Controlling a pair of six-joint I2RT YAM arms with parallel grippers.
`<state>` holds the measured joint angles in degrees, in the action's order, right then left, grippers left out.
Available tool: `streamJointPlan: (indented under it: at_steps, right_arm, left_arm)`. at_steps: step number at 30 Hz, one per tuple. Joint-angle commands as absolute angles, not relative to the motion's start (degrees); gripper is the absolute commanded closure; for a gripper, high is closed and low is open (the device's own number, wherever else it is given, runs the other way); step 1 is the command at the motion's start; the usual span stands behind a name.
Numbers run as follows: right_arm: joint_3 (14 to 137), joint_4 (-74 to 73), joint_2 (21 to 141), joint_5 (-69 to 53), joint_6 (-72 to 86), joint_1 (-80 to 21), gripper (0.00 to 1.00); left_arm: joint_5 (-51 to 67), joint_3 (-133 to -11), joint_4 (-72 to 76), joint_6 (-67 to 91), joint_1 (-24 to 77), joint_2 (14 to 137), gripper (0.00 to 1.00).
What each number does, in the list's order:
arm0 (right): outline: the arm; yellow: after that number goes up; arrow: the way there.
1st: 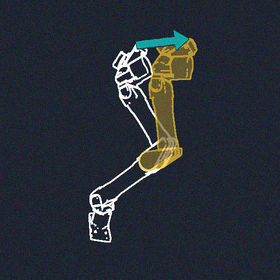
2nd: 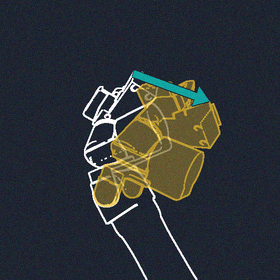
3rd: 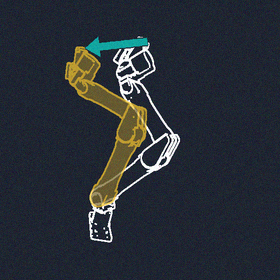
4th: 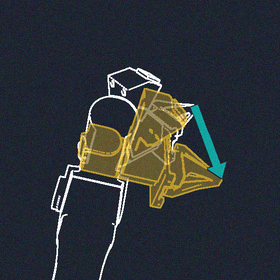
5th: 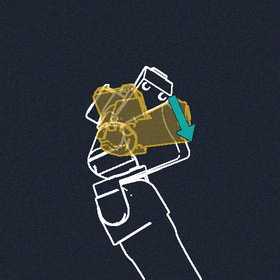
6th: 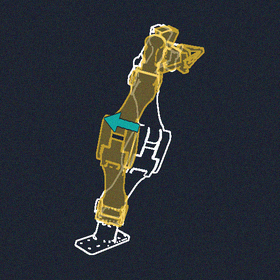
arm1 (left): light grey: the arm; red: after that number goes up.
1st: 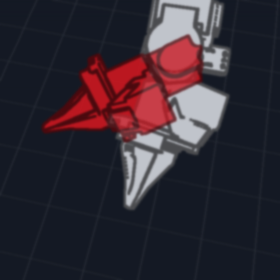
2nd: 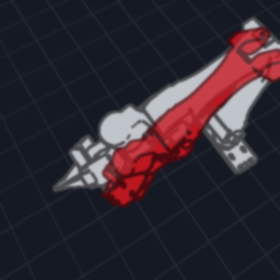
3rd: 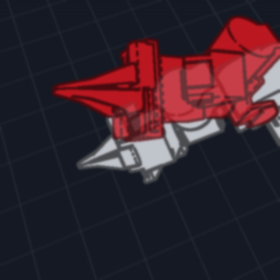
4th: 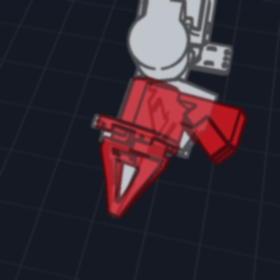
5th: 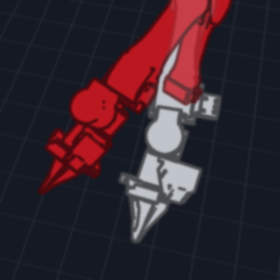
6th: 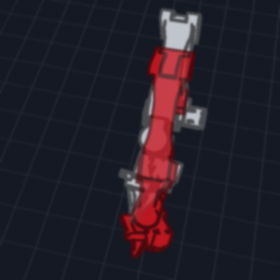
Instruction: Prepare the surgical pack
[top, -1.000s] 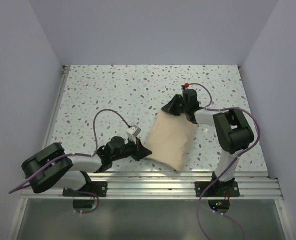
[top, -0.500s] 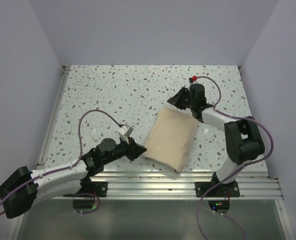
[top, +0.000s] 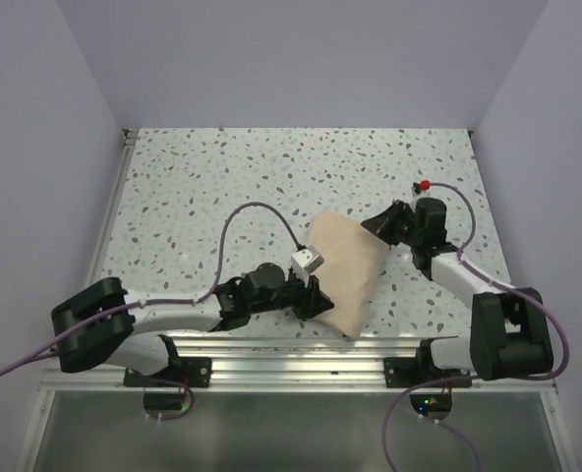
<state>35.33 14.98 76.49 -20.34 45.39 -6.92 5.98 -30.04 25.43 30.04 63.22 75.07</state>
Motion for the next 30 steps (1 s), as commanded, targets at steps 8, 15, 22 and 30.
streamJointPlan:
  at_steps: [8,15,22,30]
  right_arm:
    - [28.7,33.7,81.0,-33.7,51.1,-5.9,1.00]
    - [28.4,35.9,85.2,-33.0,51.7,-6.0,1.00]
    - [30.8,35.4,91.7,-29.2,51.8,-5.9,1.00]
    - [35.8,34.0,93.7,-26.7,51.2,-5.5,1.00]
  left_arm:
    - [13.5,-41.4,37.1,28.6,65.5,91.0,0.76]
    - [13.9,-39.1,41.1,30.5,67.7,94.6,0.79]
    - [13.7,-33.1,44.0,32.5,68.9,94.1,0.82]
    - [9.4,-26.7,48.2,34.3,73.2,90.3,0.84]
